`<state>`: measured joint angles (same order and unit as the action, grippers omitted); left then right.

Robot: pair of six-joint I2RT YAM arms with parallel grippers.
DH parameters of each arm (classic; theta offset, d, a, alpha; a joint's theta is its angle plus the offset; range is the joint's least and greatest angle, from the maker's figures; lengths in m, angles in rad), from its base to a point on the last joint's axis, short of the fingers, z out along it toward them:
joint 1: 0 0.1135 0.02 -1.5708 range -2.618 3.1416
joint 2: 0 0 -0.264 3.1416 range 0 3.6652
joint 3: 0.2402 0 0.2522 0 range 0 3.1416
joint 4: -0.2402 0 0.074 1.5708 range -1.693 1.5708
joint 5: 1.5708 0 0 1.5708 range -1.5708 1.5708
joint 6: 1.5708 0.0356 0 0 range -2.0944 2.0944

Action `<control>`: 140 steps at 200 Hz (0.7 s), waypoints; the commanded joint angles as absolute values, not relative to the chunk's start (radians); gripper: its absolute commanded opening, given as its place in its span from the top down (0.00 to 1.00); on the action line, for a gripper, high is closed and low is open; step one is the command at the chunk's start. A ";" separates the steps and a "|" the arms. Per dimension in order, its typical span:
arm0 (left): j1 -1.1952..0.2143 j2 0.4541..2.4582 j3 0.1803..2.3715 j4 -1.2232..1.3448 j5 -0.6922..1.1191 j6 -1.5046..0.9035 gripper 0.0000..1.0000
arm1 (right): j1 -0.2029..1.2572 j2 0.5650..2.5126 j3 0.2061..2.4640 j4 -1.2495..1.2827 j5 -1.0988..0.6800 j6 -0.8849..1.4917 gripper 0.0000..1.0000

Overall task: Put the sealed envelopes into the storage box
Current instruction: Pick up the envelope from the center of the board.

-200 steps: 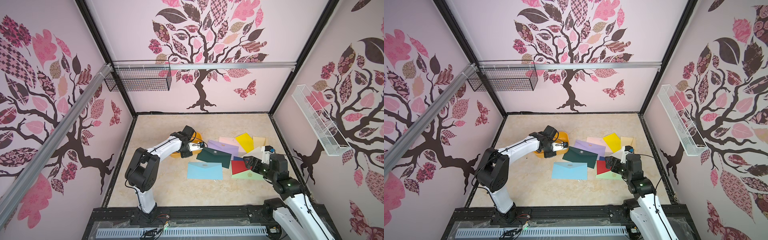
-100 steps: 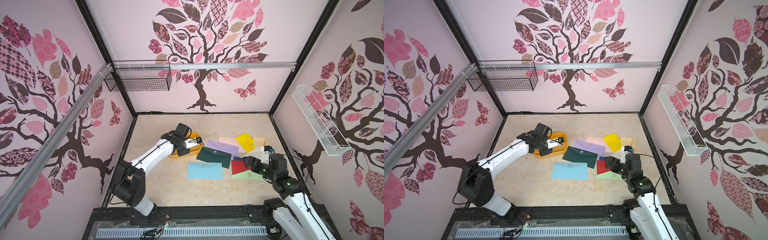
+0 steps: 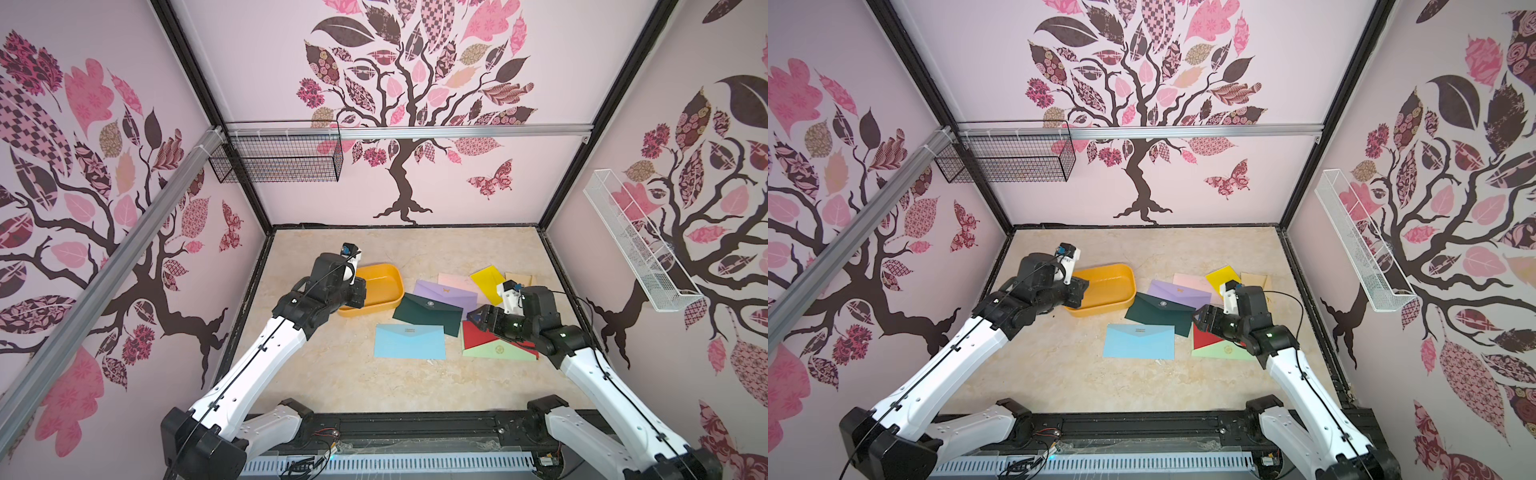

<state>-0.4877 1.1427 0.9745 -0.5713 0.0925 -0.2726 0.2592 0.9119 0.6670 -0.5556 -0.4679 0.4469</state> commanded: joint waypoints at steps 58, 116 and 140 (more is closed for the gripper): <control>-0.635 1.384 0.768 -0.333 0.197 -0.568 0.92 | 0.376 1.113 0.687 -0.486 -0.479 0.459 0.22; -0.693 1.516 0.839 -0.282 0.183 -0.575 0.92 | 0.378 1.206 0.624 -0.377 -0.480 0.472 0.23; -0.695 1.541 0.843 -0.286 0.164 -0.572 0.93 | 0.389 1.271 0.634 -0.340 -0.494 0.479 0.23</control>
